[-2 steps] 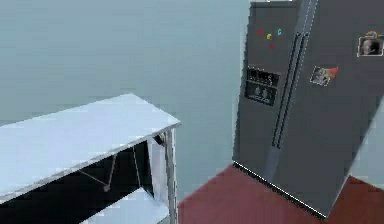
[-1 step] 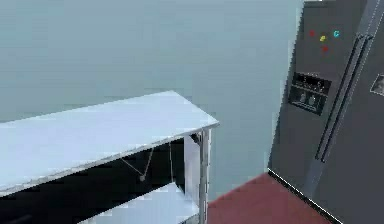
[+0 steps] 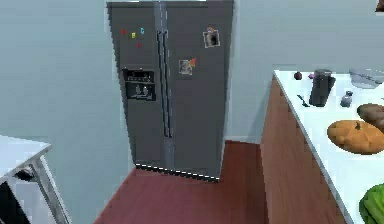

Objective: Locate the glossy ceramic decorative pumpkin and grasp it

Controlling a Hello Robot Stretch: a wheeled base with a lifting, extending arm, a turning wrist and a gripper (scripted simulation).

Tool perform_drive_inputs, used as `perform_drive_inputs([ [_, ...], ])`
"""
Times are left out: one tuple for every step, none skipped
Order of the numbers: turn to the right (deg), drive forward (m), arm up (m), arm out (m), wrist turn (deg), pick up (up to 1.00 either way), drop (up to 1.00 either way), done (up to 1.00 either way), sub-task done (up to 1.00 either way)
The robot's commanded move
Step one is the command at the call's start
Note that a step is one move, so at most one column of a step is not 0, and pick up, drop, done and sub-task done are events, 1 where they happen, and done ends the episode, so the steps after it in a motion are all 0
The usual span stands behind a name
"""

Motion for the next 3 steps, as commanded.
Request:
perform_drive_inputs([
  [12.0,0.0,0.0,0.0,0.0,0.0,0.0,0.0,0.0],
  [0.0,0.9,0.0,0.0,0.0,0.0,0.0,0.0,0.0],
  [0.0,0.0,0.5,0.0,0.0,0.0,0.0,0.0,0.0],
])
